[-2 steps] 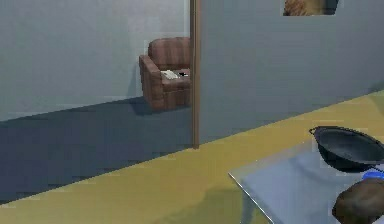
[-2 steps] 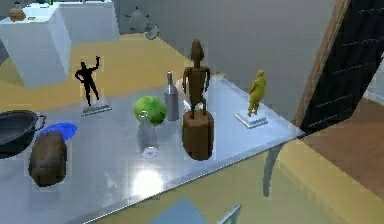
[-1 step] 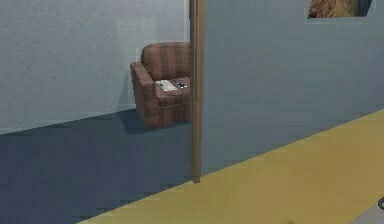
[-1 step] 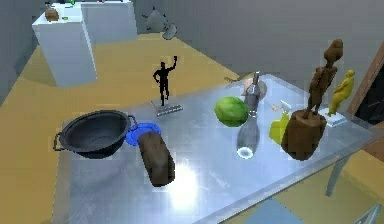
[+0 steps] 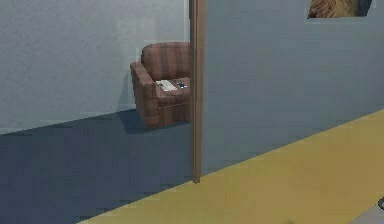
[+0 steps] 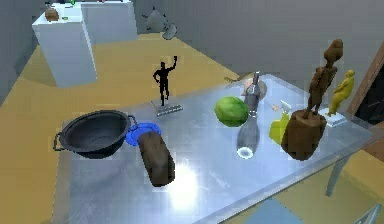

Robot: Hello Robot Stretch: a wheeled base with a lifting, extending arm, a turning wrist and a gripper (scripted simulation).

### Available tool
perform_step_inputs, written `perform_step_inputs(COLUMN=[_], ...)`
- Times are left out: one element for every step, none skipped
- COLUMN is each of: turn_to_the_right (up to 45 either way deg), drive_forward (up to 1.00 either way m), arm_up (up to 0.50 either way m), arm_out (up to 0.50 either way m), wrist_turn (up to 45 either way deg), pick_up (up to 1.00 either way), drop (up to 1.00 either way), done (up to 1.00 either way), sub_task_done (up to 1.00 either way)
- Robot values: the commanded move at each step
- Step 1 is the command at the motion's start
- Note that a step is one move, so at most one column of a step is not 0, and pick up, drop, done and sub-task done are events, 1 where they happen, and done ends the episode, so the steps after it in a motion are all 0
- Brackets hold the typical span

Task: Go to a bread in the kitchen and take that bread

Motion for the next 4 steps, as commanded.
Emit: perform_step_inputs(turn_to_the_right=[0.0, 0.0, 0.0, 0.0], drive_forward=[0.0, 0.0, 0.0, 0.0], arm_up=[0.34, 0.0, 0.0, 0.0], arm_out=[0.0, 0.28, 0.0, 0.0], wrist_turn=[0.0, 0.0, 45.0, 45.0], pick_up=[0.0, 0.0, 0.0, 0.0], drop=[0.0, 0.0, 0.0, 0.0], done=[0.0, 0.0, 0.0, 0.0], sub_task_done=[0.0, 0.0, 0.0, 0.0])
